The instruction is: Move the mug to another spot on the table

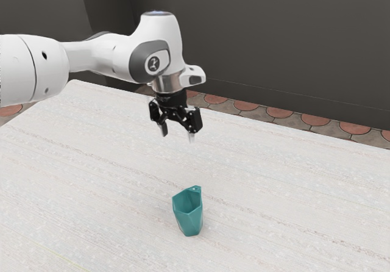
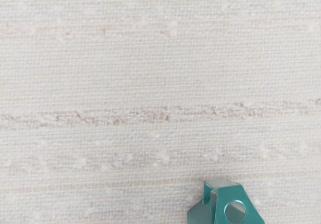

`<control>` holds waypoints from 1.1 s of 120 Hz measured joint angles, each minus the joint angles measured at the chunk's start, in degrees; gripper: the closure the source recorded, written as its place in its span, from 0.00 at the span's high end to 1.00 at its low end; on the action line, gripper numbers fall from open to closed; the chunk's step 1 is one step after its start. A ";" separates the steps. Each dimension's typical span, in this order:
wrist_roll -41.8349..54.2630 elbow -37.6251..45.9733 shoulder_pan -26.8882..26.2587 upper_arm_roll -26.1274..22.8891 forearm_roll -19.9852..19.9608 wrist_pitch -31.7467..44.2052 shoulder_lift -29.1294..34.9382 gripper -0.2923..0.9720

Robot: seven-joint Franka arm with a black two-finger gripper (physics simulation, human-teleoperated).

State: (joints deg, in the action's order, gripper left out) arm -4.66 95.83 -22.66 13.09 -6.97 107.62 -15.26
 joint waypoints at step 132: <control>-5.18 7.31 -4.56 0.04 -5.13 14.67 -10.78 0.76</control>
State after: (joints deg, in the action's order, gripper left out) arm -9.84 103.13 -27.23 13.13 -12.10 122.29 -26.05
